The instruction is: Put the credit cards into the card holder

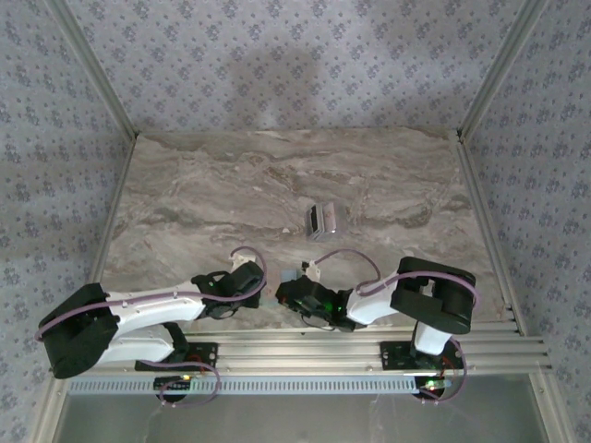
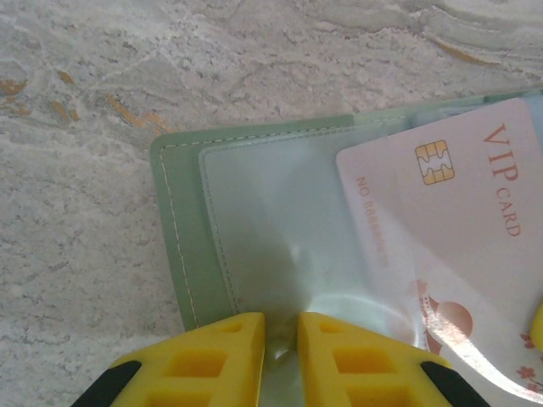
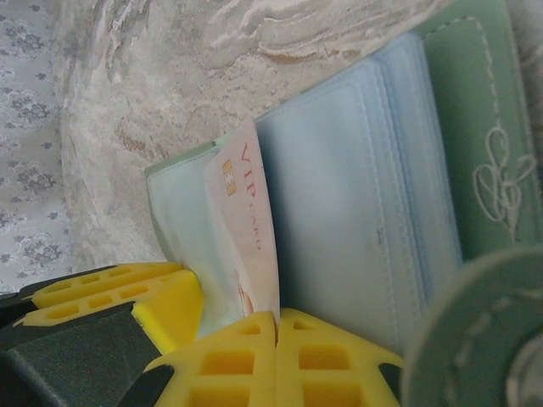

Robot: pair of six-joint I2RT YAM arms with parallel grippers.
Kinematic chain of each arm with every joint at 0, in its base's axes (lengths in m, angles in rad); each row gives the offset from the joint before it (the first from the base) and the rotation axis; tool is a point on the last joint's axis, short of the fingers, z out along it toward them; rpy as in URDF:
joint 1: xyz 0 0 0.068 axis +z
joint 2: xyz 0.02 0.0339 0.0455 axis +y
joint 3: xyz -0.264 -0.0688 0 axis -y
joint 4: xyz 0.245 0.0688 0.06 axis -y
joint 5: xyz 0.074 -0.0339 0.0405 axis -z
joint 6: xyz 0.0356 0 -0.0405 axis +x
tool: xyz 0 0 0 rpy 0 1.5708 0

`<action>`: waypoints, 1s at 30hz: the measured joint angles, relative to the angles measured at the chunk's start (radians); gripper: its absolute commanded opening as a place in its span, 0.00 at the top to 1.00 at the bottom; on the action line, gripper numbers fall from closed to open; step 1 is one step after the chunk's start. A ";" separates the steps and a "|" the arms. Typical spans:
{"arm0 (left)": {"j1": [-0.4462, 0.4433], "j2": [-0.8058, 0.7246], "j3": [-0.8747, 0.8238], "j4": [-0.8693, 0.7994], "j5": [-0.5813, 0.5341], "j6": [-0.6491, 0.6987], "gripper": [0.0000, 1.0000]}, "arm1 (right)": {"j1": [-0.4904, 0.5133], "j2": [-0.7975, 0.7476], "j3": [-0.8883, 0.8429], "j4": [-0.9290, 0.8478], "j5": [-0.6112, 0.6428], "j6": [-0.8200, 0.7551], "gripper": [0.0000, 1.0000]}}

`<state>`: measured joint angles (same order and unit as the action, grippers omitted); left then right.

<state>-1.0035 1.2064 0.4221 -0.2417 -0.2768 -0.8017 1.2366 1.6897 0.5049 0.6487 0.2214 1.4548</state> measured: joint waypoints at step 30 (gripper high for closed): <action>-0.001 0.014 0.005 0.005 -0.003 -0.003 0.80 | 0.051 -0.015 -0.063 0.070 0.031 0.054 1.00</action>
<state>-1.0042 1.2205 0.4274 -0.2363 -0.2802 -0.8047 1.2877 1.6749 0.4423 0.7185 0.2520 1.5089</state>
